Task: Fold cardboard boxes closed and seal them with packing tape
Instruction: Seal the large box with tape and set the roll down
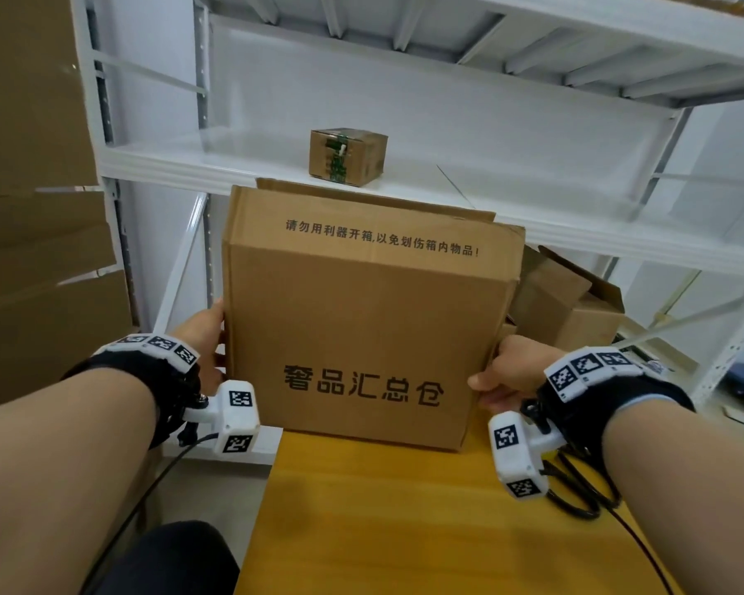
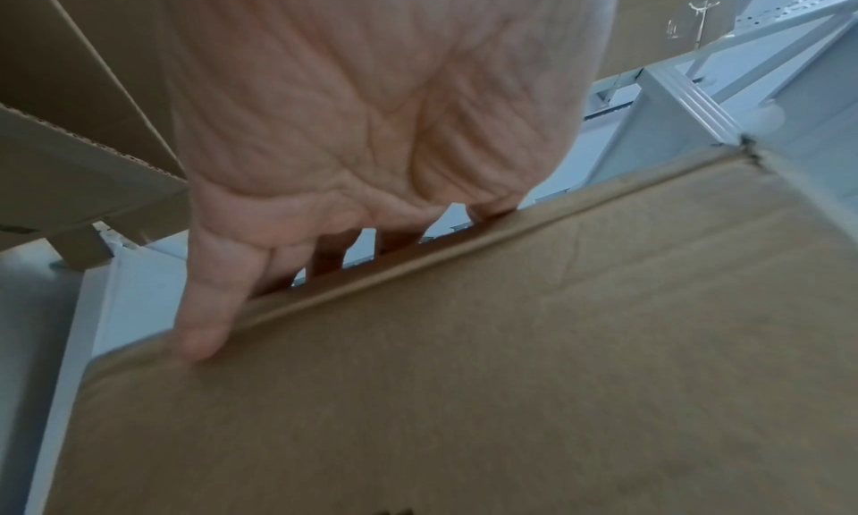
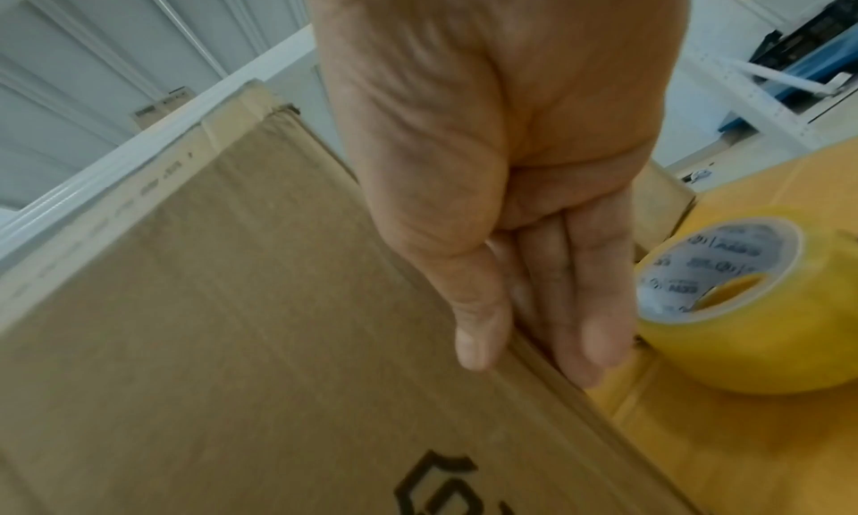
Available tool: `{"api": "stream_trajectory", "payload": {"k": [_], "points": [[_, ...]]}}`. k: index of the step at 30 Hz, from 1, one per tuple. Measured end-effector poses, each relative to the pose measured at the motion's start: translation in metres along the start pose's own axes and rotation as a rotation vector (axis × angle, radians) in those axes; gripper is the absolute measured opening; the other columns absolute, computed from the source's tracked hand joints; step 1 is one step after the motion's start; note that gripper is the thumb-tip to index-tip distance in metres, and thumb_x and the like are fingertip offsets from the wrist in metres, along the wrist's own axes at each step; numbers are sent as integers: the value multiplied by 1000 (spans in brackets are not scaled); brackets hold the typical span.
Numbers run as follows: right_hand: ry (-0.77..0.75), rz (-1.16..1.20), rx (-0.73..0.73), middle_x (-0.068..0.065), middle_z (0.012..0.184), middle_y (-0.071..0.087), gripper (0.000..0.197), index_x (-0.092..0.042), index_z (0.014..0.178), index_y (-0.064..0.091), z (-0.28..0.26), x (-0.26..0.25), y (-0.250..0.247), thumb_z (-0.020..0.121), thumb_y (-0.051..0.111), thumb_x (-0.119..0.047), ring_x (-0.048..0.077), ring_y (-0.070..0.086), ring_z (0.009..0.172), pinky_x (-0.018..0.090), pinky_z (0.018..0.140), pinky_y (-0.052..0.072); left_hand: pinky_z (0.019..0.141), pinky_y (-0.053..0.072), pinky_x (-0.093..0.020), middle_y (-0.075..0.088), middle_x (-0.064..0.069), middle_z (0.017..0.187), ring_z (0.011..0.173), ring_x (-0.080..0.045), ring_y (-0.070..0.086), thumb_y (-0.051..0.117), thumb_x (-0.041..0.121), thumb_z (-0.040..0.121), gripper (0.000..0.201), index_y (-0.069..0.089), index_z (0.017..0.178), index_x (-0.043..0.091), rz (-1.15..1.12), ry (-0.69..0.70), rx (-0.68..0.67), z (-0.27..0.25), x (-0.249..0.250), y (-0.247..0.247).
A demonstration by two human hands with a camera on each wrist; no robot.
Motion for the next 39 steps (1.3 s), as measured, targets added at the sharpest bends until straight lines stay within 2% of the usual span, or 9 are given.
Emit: {"api": "stream_trajectory", "payload": {"k": [5,9,12,16,20,26,29,35,39], "points": [[-85,174,192,11,95,75,12,-17,101,62,5,-21,-3,93,71,-17,28,74,86,46,82,62,96,44,-64,54,-19,132,118,-44,53,35,73,88,78,47,136,13,-74,-13,137,19,17,-6],[-136,227,323,12,91,72,22,-11,97,61,7,-41,-23,90,75,-26,28,73,82,46,79,62,97,45,-60,55,-20,130,115,-43,54,35,72,90,77,45,138,14,-102,-6,113,20,29,4],[-199,256,404,5,107,68,35,-14,110,57,11,-48,-34,87,77,-32,27,70,93,47,83,61,97,45,-61,55,-20,131,115,-44,55,38,74,87,79,44,140,15,-109,-17,77,22,33,9],[-206,321,422,3,116,60,47,-17,125,49,19,-47,-37,88,76,-26,29,68,97,48,82,61,97,44,-62,52,-21,134,118,-44,53,38,74,88,82,40,145,14,-122,-4,45,24,38,14],[-203,437,442,6,108,62,36,-20,120,47,28,-49,-41,93,70,-18,29,70,92,48,81,62,81,47,-56,51,-20,136,107,-39,54,32,69,94,76,37,145,13,-123,9,44,24,41,27],[-143,207,383,7,118,65,53,-18,141,47,42,-45,-46,92,65,-10,28,68,103,47,89,59,101,41,-58,43,-15,149,131,-38,45,29,72,92,80,30,152,20,-107,13,-7,35,44,38],[-96,347,334,13,113,66,40,-16,132,50,49,-45,-47,95,58,-3,30,71,96,44,83,61,98,42,-65,40,-17,150,131,-41,45,33,74,89,83,26,153,22,-128,-19,12,44,43,43],[-45,382,347,18,106,69,14,-3,111,61,52,-39,-36,98,57,-5,33,69,100,46,91,59,94,41,-70,37,-17,151,133,-44,41,38,72,88,81,26,152,25,-177,-26,49,60,43,45],[7,328,287,15,71,67,11,-2,89,63,60,-32,-34,95,62,-11,31,67,74,37,74,59,95,39,-71,41,-14,148,132,-44,42,38,75,80,87,32,150,23,-130,-34,91,77,38,41]]}}
Point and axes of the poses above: each hand's wrist, its own z-axis towards the middle knuckle, its own y-axis out of the palm, x = y × z, the point moved 2 cm from there along z, towards the middle knuckle
